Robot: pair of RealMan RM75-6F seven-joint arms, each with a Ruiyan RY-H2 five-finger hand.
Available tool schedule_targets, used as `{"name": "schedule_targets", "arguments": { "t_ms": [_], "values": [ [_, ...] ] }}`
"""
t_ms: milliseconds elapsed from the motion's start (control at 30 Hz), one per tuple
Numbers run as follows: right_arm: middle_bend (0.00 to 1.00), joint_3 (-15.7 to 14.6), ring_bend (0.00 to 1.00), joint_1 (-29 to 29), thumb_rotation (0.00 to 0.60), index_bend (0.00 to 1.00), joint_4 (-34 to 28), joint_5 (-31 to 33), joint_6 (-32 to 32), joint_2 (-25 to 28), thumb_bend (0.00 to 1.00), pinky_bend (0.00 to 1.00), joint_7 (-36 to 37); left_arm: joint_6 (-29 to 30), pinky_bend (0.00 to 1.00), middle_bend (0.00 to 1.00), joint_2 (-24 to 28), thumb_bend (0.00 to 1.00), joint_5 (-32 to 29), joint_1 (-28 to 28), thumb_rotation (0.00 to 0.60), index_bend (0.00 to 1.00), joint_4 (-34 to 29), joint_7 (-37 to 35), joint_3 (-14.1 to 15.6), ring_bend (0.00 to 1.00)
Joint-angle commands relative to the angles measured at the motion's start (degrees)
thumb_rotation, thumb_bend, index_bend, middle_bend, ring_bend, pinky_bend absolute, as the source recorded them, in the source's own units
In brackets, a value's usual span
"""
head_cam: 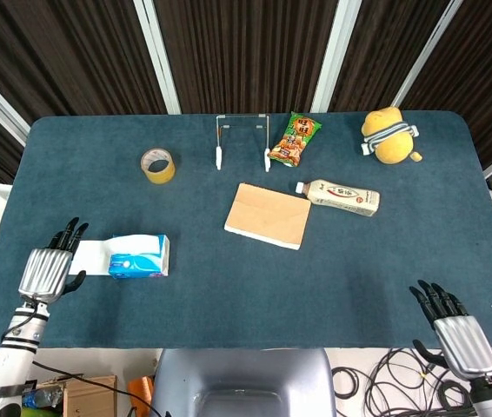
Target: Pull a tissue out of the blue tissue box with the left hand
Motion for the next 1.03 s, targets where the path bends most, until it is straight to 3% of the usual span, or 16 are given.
{"name": "schedule_targets", "arguments": {
  "t_ms": [33, 233, 367, 1033],
  "values": [
    [0.01, 0.8, 0.0, -0.8, 0.6, 0.01, 1.1, -1.0, 3.1, -1.1, 0.22, 0.16, 1.9, 7.6, 0.36, 0.0, 0.9, 0.3, 10.6, 3.8, 0.6, 0.0, 2.2, -8.6, 4.1, 0.04],
    [0.02, 1.7, 0.0, -1.5, 0.6, 0.0, 2.3, -1.1, 5.4, -2.4, 0.22, 0.15, 3.4, 11.5, 0.33, 0.0, -0.5, 0.3, 12.7, 8.2, 0.6, 0.05, 6.0, -14.3, 7.4, 0.05],
    [0.01, 1.5, 0.0, -1.8, 0.6, 0.0, 2.7, -1.9, 6.4, -2.3, 0.22, 0.15, 4.1, 9.3, 0.32, 0.01, 2.0, 0.33, 14.0, 8.0, 0.6, 0.08, 6.0, -14.3, 9.2, 0.04],
    [0.01, 1.8, 0.0, -2.5, 0.6, 0.0, 2.7, -1.4, 7.0, -2.4, 0.22, 0.16, 4.5, 8.9, 0.32, 0.02, 3.8, 0.34, 10.4, 10.7, 0.6, 0.11, 1.8, -12.2, 8.2, 0.05]
  ]
}}
